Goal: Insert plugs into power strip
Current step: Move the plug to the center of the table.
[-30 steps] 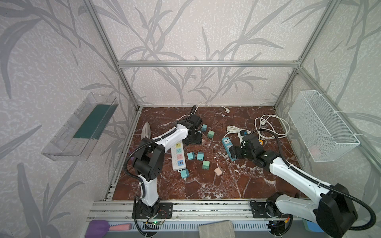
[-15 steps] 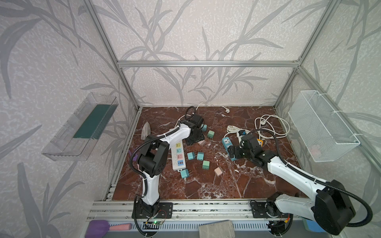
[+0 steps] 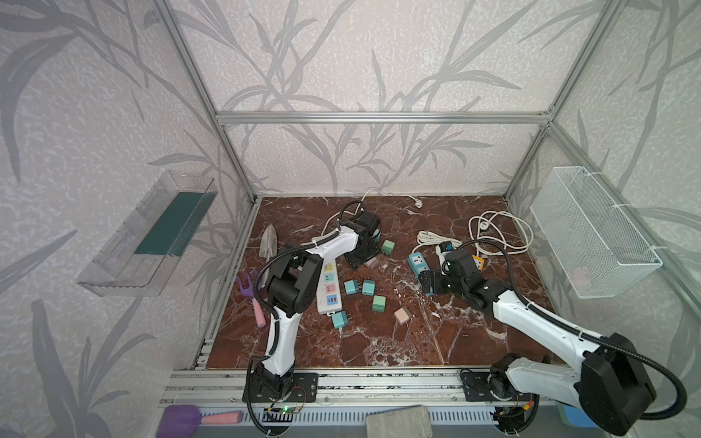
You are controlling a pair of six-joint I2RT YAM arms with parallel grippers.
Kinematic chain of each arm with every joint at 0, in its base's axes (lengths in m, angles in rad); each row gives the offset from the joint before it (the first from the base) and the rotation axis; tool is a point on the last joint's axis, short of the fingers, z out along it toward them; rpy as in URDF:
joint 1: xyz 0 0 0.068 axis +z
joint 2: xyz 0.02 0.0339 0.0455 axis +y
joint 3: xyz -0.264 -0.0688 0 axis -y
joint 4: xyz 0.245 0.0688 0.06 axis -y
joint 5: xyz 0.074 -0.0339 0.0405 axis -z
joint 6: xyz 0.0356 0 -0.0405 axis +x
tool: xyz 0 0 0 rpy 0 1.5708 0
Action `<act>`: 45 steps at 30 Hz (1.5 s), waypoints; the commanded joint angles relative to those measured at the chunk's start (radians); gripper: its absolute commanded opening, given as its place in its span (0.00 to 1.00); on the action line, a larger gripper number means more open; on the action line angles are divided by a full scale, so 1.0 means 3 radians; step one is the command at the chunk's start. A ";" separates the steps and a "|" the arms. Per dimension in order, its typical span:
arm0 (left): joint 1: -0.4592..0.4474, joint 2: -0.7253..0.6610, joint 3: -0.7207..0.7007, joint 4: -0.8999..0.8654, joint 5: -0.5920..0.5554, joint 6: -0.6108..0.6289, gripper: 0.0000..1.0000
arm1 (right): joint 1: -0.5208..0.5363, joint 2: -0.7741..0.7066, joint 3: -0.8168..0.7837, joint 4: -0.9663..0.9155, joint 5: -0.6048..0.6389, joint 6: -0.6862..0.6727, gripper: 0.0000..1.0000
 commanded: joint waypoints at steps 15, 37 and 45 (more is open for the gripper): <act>-0.0148 0.0414 0.0485 -0.0259 0.0038 0.0769 0.67 | 0.0016 -0.0139 -0.0037 0.0018 0.0003 -0.0053 1.00; -0.0213 -0.0522 0.0113 -0.0399 0.0136 0.1632 0.79 | 0.0231 0.0096 0.0384 -0.0321 -0.0026 -0.0099 0.97; 0.0165 -0.1200 -0.0411 -0.0271 0.0064 0.1592 0.73 | 0.0549 0.0637 0.0916 -0.0494 0.0116 -0.0158 0.90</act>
